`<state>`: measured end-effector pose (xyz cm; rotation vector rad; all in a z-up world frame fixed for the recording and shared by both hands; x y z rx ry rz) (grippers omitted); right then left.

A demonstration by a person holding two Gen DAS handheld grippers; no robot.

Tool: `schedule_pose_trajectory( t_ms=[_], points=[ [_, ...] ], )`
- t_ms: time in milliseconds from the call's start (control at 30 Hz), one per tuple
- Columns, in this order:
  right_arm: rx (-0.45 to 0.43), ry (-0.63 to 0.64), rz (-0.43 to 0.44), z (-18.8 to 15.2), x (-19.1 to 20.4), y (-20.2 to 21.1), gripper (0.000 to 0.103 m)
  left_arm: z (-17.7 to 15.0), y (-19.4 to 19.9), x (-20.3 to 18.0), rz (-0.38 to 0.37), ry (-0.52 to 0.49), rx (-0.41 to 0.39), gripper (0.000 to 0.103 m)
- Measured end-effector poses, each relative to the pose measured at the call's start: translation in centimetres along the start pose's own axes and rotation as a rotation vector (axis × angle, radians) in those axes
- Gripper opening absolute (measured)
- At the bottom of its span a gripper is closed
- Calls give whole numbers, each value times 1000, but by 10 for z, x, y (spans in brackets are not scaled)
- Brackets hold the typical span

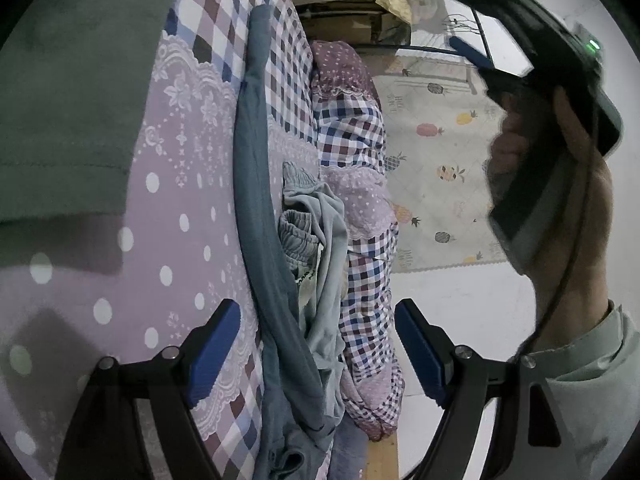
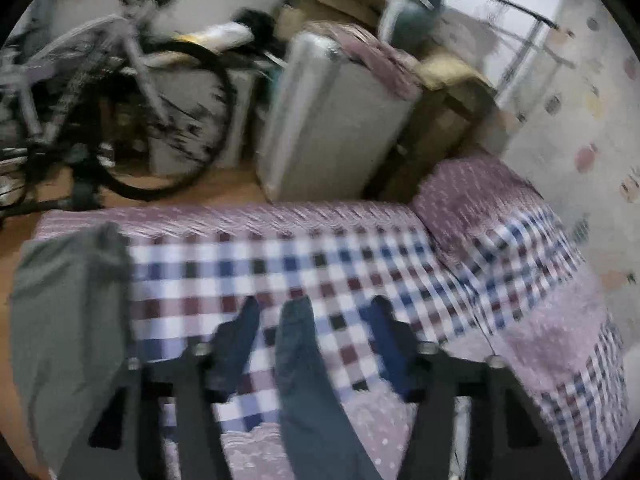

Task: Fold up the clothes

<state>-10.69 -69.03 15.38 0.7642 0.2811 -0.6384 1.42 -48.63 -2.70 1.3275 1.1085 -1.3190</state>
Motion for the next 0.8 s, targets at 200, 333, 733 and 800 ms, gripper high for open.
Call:
schedule_pose_trajectory(
  t_ms=[200,333,733,800],
  points=[
    [44,-45,83,-20,-2,-14,77,1,0,-2,-8,-5,-2,83],
    [200,-86,83,-80,-15,-54,76,0,-2,-2,-10,-8,5,83],
    [168,-241,65,-177,-131,40,77,-32,-27,-10,-33,-21,166,83],
    [164,-254,94,-198,-142,76,77,-44,-35,-16,-38,-50,221,83]
  ],
)
Point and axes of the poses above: each gripper's, at about its wrist camera, not at the fingertips, and y roughly against the way its jaws point, x to its left, z to its top, the point moved 10 cm from there along -y, roughly the way its jaws point, and after that the axes turned 8 degrees about -z, right-handed, at the moved point
